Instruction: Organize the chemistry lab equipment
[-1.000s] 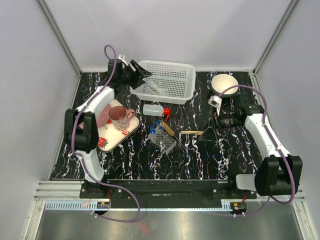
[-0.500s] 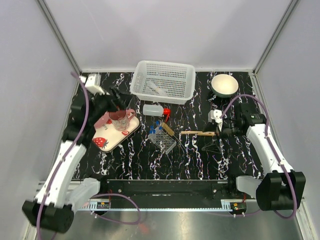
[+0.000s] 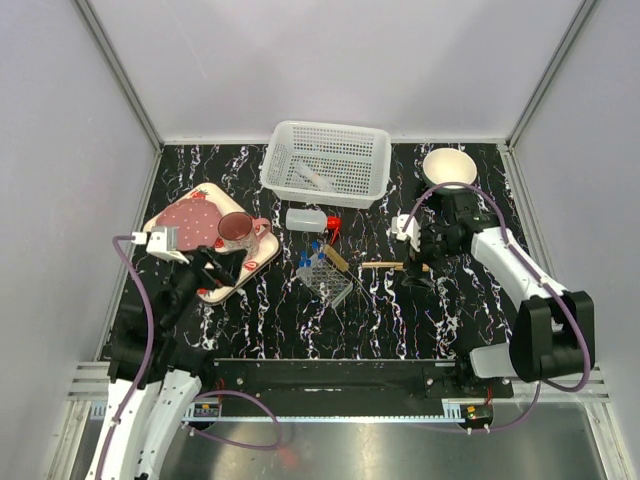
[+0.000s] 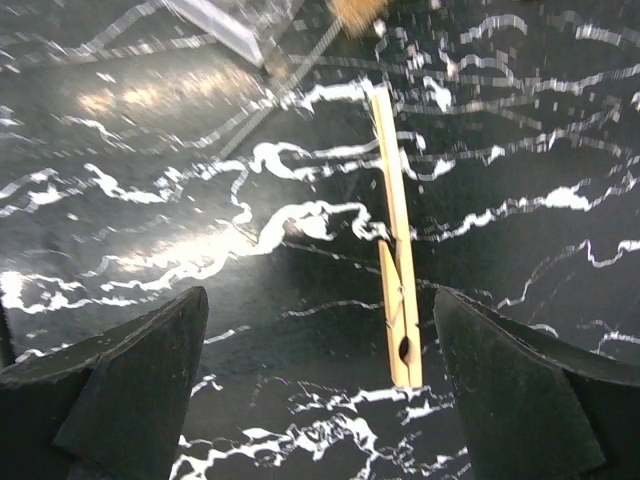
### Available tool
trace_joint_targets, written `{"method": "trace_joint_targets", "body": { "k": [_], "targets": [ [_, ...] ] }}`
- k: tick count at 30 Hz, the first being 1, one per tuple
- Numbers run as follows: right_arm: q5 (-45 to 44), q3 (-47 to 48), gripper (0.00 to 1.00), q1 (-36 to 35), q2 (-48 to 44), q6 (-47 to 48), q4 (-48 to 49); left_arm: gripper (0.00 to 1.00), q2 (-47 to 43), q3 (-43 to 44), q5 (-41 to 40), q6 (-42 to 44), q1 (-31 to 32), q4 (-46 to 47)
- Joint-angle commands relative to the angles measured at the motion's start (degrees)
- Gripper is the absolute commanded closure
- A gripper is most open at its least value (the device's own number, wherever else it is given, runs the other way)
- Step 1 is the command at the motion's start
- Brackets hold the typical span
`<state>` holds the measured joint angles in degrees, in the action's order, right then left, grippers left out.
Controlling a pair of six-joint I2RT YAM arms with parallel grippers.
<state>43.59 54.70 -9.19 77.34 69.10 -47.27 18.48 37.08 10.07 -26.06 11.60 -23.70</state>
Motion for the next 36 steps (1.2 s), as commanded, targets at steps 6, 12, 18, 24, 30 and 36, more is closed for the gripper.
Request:
{"method": "trace_joint_targets", "body": {
  "k": [6, 12, 18, 24, 30, 36],
  "targets": [
    [-15.46, 1.73, 0.01, -3.46, 9.05, -0.37, 6.92, 0.01, -5.91, -7.11, 3.91, -7.68, -0.26, -1.08],
    [-18.89, 4.18, 0.04, -5.57, 13.53, -2.47, 8.24, 0.01, -3.89, -7.28, 5.75, -7.86, -0.26, -0.38],
    [-22.84, 5.33, 0.10, -7.51, 17.23, -4.76, 10.87, 0.01, -3.10, -7.55, 6.90, -7.95, -0.26, 0.24],
    [-24.96, 6.91, 0.22, -7.86, 20.57, -6.79, 10.97, 0.01, -2.92, -8.25, 8.57, -8.30, -0.26, 1.29],
    [-25.14, 5.43, 0.35, -7.95, 20.92, -7.40, 11.58, 0.01, -1.70, -9.66, 11.46, -9.79, -0.26, 3.31],
    [-25.66, 3.40, 0.52, -7.95, 20.57, -8.54, 12.81, 0.01, -0.47, -11.15, 16.29, -11.99, -0.26, 5.42]
  ]
}}
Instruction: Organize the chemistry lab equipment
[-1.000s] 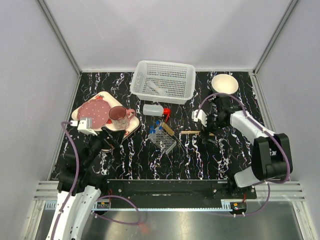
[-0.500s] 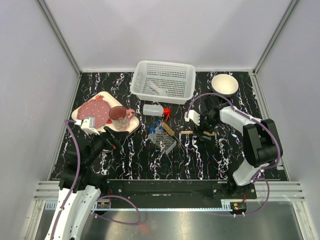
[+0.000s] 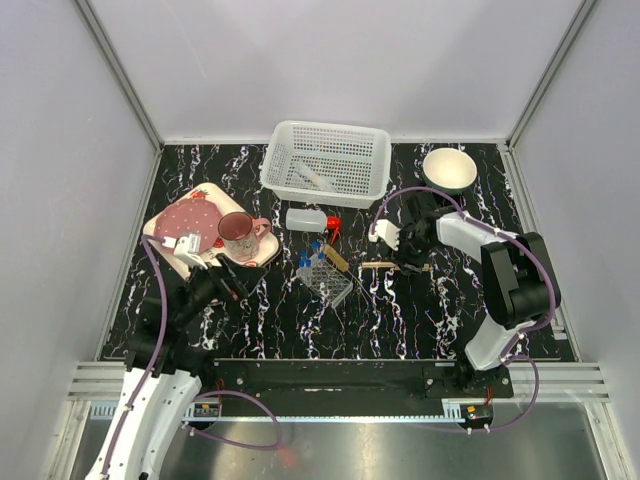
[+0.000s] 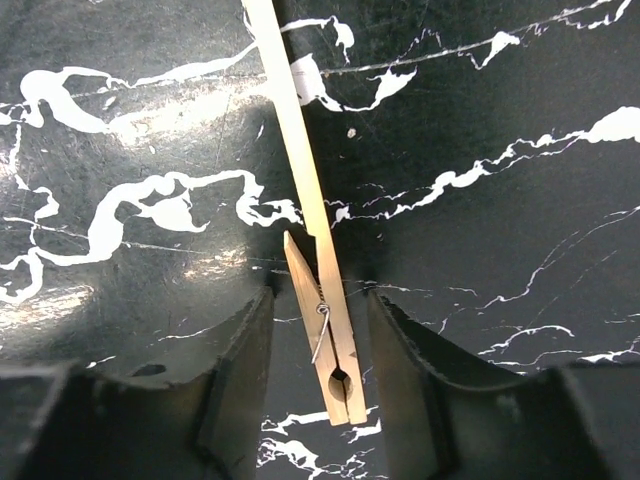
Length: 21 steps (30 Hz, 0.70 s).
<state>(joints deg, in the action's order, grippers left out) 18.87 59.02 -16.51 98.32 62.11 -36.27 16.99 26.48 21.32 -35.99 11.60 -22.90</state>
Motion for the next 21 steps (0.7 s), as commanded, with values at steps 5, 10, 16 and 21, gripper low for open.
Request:
{"method": "trace_joint_targets", "body": {
  "k": [5, 10, 16, 21],
  "targets": [
    [-1.03, -1.98, 0.73, -0.63, -1.82, -4.44, 2.52, 0.01, 2.52, -2.83, 11.01, -6.18, -0.17, 8.56],
    [-0.42, -2.42, 0.78, -0.63, -5.68, -9.97, 2.52, 0.01, 3.57, -5.73, 14.36, -11.20, -0.08, 14.89],
    [6.69, -1.19, 0.80, 0.69, -11.39, -18.07, -0.11, 0.01, 6.29, -7.06, 14.11, -16.56, 2.45, 24.02],
    [19.87, -0.58, 0.80, 1.84, -15.52, -21.23, -2.66, 0.01, 12.43, -5.65, 6.38, -20.17, 10.27, 32.11]
  ]
}}
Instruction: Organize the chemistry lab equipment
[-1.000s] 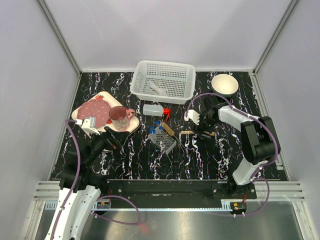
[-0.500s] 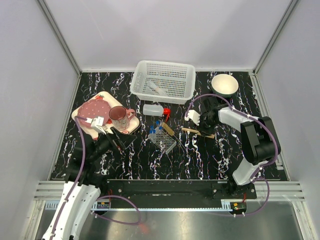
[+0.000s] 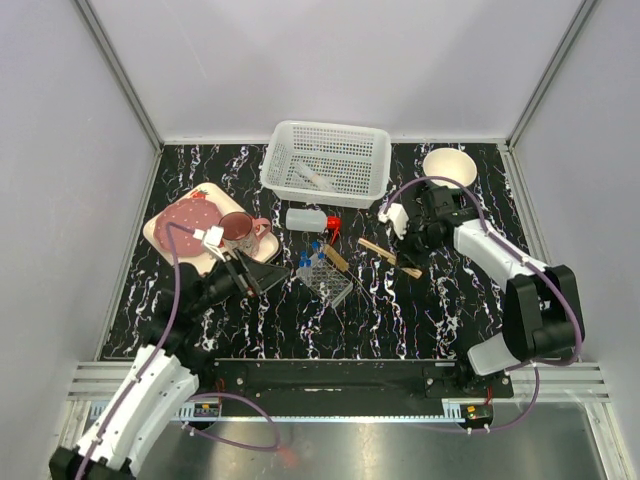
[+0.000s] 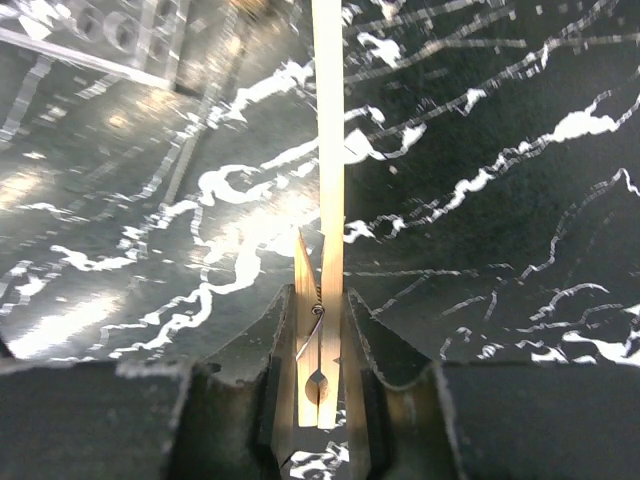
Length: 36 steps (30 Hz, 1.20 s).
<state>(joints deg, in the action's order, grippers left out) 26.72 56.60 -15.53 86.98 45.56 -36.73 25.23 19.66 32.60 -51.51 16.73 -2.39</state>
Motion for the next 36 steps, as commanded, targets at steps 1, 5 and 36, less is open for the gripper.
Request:
{"method": "trace_joint_targets", "body": {
  "k": [1, 5, 36],
  "targets": [
    [13.69, 1.76, 0.80, 0.94, -4.71, -4.95, -2.38, 0.01, 5.60, 2.47, -9.53, -5.53, 8.98, 12.32],
    [21.69, 0.53, 0.80, 1.38, -6.91, -6.53, -1.95, 0.01, 13.95, 6.96, -21.85, -9.13, 18.41, 14.96],
    [35.15, -4.92, 0.80, 5.69, -11.83, -9.88, 3.16, 0.30, 63.09, 50.65, -54.31, -14.59, 38.29, -12.11]
  ]
}}
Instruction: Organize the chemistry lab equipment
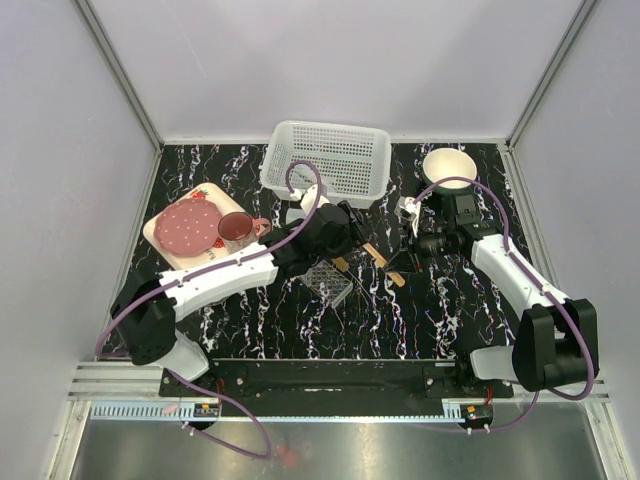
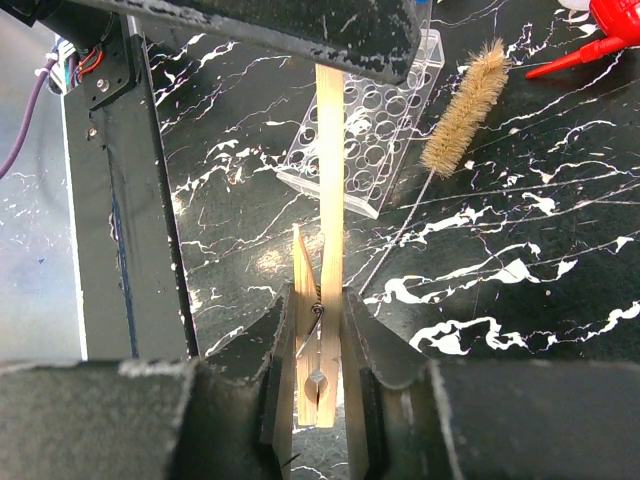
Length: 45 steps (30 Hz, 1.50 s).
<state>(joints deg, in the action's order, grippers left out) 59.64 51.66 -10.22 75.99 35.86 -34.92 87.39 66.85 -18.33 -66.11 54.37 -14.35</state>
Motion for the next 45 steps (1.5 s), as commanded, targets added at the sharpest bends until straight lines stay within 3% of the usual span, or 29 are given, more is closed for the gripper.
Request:
{"method": "trace_joint_targets", "body": {
  "k": [1, 4, 5, 8, 11, 15, 19, 20, 23, 34, 45],
  "targets": [
    [2.24, 0.02, 0.80, 0.37, -0.93, -0.17, 1.34, 0.37, 1.11, 3.55, -3.29, -0.07, 0.74, -0.24],
    [2.24, -0.15, 0.80, 0.37, -0.84, -0.35, 1.78, 0.50, 1.64, 3.64, -2.77, -0.43, 0.91, -0.24],
    [2.33, -0.15, 0.80, 0.37, -0.93, -0.44, 1.87, 0.63, 1.81, 3.73, -2.59, -0.51, 0.83, -0.07],
    [2.59, -0.33, 0.80, 0.37, -0.84, -0.61, 1.96, 0.89, 2.25, 3.73, -1.36, 0.27, 0.91, 0.63],
    [3.29, -0.42, 0.78, 0.38, -0.84, -0.61, 1.78, 0.99, 2.43, 3.81, 0.57, 2.99, 0.83, 2.22],
    [4.43, 0.02, 0.68, 0.46, -1.19, 2.54, -1.02, 1.00, 1.20, 3.11, 1.62, 6.77, 0.57, 2.92],
    [5.14, 0.20, 0.35, 0.90, -2.77, 5.09, -3.13, 1.00, -2.65, -0.57, 4.08, 8.62, -1.36, 6.07],
    [5.23, 0.28, 0.19, 1.42, -3.73, 5.80, -3.75, 1.00, -3.54, -2.67, 4.87, 8.71, -2.07, 7.04],
    [5.93, 0.55, 0.07, 2.65, -6.45, 9.23, -6.39, 1.00, -6.70, -6.02, 8.47, 9.59, -5.58, 10.74],
    [8.57, -0.33, 0.02, 8.90, -11.56, 11.08, -7.71, 1.00, -9.79, -6.12, 27.45, 16.89, -21.75, 16.80],
    [6.72, -0.33, 0.01, 8.90, -10.42, 12.13, -7.97, 1.00, 1.97, 7.15, 38.18, 15.66, -33.62, 17.33]
  ]
}}
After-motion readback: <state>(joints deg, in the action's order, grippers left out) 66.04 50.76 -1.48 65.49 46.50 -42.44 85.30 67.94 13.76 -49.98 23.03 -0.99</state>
